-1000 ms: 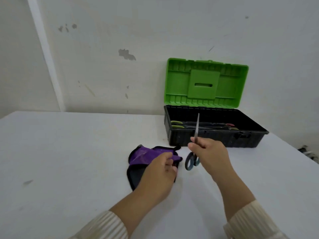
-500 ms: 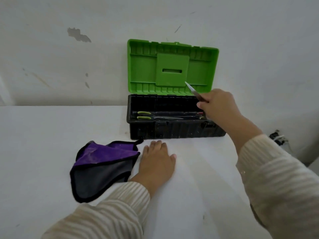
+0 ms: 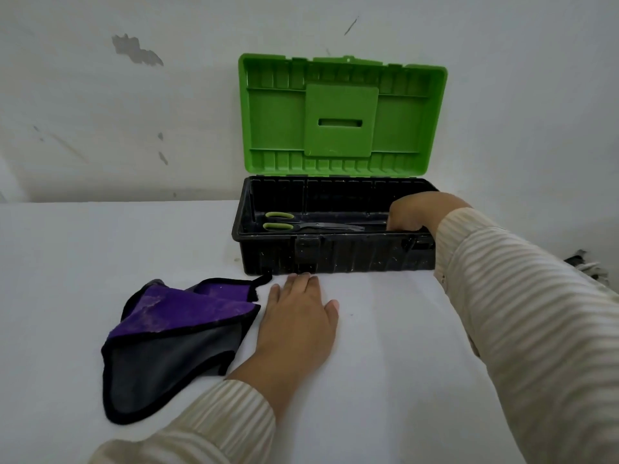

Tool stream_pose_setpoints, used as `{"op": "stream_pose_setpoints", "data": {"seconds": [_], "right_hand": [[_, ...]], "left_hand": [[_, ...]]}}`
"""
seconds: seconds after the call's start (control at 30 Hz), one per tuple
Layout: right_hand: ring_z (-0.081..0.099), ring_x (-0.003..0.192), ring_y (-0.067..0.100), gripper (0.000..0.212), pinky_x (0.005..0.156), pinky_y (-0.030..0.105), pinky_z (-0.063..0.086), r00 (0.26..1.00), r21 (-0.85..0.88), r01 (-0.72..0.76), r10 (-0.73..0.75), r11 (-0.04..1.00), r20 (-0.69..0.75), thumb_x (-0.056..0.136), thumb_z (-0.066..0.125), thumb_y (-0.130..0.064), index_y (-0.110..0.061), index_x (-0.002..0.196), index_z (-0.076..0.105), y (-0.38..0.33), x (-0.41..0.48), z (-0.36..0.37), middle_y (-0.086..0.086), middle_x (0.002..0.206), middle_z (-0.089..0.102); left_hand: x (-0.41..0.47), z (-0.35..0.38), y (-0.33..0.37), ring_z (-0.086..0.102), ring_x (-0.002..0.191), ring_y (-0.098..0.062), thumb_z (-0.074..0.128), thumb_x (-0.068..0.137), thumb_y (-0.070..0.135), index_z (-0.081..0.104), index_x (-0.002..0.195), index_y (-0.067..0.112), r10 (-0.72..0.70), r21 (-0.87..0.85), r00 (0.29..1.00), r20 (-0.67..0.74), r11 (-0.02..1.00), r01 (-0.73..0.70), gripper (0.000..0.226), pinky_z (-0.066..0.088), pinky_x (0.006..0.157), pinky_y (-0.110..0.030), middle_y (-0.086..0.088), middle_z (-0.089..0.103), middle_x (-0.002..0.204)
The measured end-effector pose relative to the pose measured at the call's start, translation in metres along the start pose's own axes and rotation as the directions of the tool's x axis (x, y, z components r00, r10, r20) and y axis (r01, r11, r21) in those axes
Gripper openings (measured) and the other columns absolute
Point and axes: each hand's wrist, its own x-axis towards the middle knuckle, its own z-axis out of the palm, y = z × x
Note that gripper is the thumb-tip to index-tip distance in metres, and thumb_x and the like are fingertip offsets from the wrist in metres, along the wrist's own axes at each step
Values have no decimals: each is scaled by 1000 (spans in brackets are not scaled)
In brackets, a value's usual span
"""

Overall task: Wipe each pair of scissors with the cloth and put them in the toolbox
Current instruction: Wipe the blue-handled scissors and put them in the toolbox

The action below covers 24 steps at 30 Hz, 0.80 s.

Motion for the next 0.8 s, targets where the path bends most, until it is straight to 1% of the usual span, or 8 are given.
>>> {"op": "stream_pose_setpoints", "data": {"seconds": [0.1,0.2,0.3,0.37,0.4,0.5,0.67,0.8], "right_hand": [[51,80,24,11,75,30,41,1000,58,-12,12,998,-12,84,57,-21,-10,80,56,2,2,4,3,82,53],[57,79,23,18,70,29,43,974,244,-6,61,970,-219,86,49,-14,-4,79,62,5,-3,8,5,86,63],[61,97,25,25,82,29,49,836,442,154,122,883,-534,86,47,-11,-10,97,70,-4,-28,9,6,105,69],[62,93,25,24,81,26,45,707,518,280,192,808,-681,87,49,-16,-10,93,71,-26,-59,17,7,101,71],[63,90,25,24,77,25,44,674,500,325,174,803,-718,87,49,-18,-10,90,71,-39,-74,23,8,97,72],[62,90,29,23,74,28,43,705,433,392,37,812,-708,88,49,-20,-10,87,70,-74,-106,56,12,92,69],[49,112,22,31,95,34,43,802,399,308,-10,863,-597,92,47,-25,-18,119,58,-102,-121,99,6,121,55],[48,109,26,30,92,39,44,728,352,342,-8,871,-686,90,49,-25,-16,117,59,-102,-104,78,8,115,56]], "left_hand": [[0,1,0,16,146,-18,27,99,42,22,149,12,0,-11,1000,-8,1000,0,59,7,121,-37,-2,24,157],[0,-1,0,17,146,-17,28,99,41,23,149,11,-3,-30,1000,-5,1000,3,58,6,121,-37,-2,25,157],[-4,-9,2,20,145,-17,32,100,35,26,148,12,-13,-91,1000,1,996,13,55,7,121,-36,-1,27,156],[-8,-14,3,28,141,-21,37,99,29,32,146,12,-41,-188,999,-7,981,39,50,16,120,-34,-1,34,152],[-11,-17,4,36,136,-23,40,98,26,37,143,12,-51,-238,998,-29,970,42,48,25,116,-34,-2,41,147],[-22,-26,0,50,122,-23,45,93,17,48,134,12,-53,-312,995,-88,950,23,41,40,102,-32,-4,53,134],[-33,-46,-4,47,123,-20,44,95,19,49,134,17,13,-304,992,-125,951,-51,40,42,99,-33,0,49,136],[-4,-72,-6,46,122,-24,48,92,18,54,128,14,87,-253,970,-226,957,-145,36,42,98,-38,-5,52,130]]}}
